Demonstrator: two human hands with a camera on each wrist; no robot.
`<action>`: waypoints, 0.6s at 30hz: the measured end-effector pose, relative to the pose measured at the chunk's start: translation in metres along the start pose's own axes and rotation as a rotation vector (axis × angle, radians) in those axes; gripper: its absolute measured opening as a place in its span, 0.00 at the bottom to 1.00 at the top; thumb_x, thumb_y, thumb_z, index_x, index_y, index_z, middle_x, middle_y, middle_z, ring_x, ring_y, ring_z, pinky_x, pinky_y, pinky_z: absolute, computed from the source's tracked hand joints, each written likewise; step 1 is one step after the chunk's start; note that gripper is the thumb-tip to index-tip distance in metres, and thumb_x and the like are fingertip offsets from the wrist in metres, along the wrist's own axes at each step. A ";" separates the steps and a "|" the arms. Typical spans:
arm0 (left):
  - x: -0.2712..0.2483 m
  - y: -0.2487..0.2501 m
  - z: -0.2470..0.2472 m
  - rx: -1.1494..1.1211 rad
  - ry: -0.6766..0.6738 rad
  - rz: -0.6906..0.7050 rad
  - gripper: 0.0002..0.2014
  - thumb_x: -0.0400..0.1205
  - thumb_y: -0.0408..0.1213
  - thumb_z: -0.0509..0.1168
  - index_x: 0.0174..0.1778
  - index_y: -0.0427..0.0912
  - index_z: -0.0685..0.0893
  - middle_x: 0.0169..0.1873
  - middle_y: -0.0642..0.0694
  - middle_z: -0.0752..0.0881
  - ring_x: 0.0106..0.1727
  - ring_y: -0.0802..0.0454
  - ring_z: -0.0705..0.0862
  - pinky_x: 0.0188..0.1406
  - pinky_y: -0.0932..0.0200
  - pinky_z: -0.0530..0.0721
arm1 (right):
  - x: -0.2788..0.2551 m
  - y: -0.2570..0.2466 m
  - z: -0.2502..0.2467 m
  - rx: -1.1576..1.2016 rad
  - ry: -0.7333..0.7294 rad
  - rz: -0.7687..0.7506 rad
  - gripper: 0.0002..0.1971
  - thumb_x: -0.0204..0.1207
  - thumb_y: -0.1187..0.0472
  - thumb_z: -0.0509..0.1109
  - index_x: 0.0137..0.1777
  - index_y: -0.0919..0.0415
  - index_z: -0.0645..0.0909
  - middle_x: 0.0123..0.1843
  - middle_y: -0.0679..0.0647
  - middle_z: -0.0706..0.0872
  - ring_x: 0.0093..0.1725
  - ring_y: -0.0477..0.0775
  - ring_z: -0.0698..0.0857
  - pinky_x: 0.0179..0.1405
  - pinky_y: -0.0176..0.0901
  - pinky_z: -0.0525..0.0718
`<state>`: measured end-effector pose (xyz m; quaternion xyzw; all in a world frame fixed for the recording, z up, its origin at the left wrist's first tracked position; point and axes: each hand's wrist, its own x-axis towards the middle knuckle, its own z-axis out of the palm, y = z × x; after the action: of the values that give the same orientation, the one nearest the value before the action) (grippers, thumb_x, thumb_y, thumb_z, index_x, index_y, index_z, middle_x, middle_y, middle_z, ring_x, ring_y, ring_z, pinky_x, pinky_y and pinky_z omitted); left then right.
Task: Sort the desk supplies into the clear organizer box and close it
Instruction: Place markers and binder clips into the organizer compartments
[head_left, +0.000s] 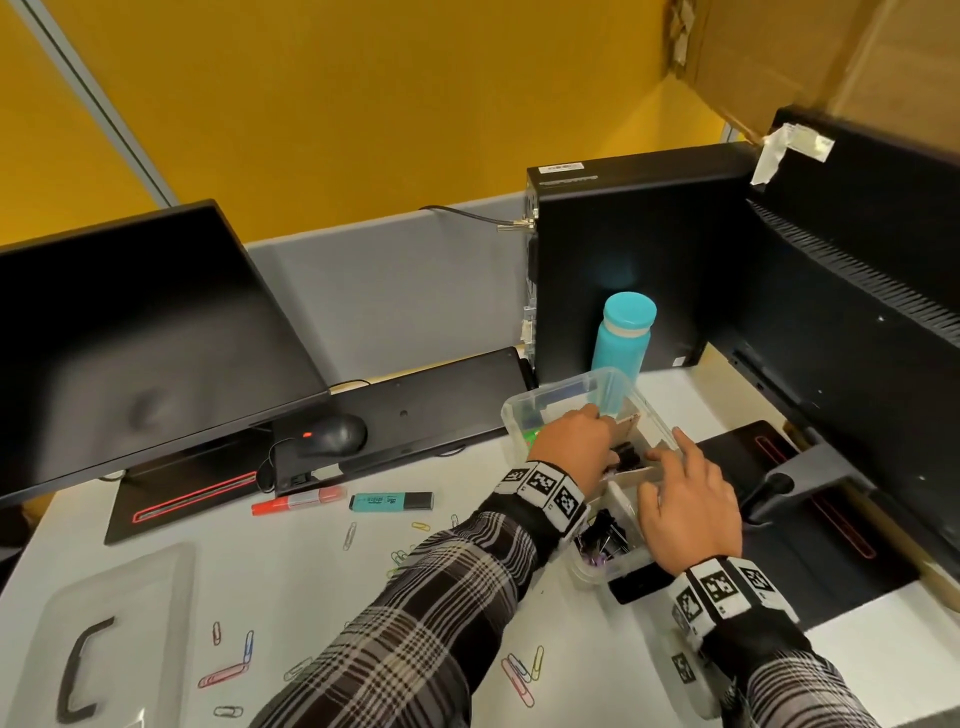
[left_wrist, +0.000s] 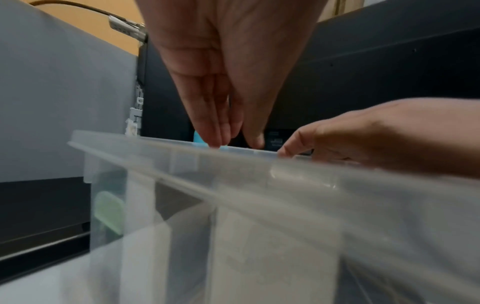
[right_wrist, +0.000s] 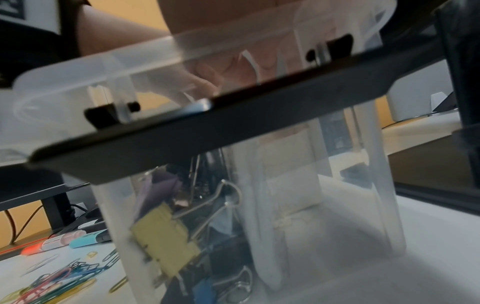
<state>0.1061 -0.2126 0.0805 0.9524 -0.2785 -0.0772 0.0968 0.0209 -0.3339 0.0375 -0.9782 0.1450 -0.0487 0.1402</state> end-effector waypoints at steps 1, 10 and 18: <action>-0.004 -0.006 0.000 -0.019 0.011 -0.026 0.17 0.81 0.34 0.65 0.66 0.38 0.78 0.60 0.39 0.79 0.57 0.39 0.83 0.55 0.46 0.82 | 0.000 0.000 0.000 0.000 -0.007 0.000 0.21 0.76 0.54 0.58 0.68 0.56 0.75 0.80 0.58 0.65 0.71 0.62 0.73 0.67 0.57 0.74; -0.116 -0.119 0.004 -0.118 0.256 -0.297 0.12 0.86 0.45 0.55 0.58 0.53 0.82 0.56 0.55 0.84 0.51 0.52 0.84 0.46 0.56 0.81 | -0.001 -0.014 -0.004 -0.018 -0.048 0.051 0.26 0.78 0.54 0.60 0.76 0.59 0.67 0.83 0.58 0.58 0.80 0.64 0.59 0.78 0.63 0.60; -0.210 -0.242 0.031 0.031 0.074 -0.680 0.20 0.84 0.44 0.59 0.73 0.48 0.72 0.71 0.48 0.75 0.71 0.48 0.73 0.68 0.51 0.74 | -0.031 -0.122 0.009 0.188 0.065 -0.504 0.20 0.75 0.55 0.55 0.63 0.56 0.79 0.70 0.54 0.78 0.72 0.58 0.73 0.71 0.58 0.73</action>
<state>0.0497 0.0977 0.0147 0.9943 0.0576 -0.0661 0.0609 0.0253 -0.2102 0.0625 -0.9641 -0.1038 -0.1264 0.2091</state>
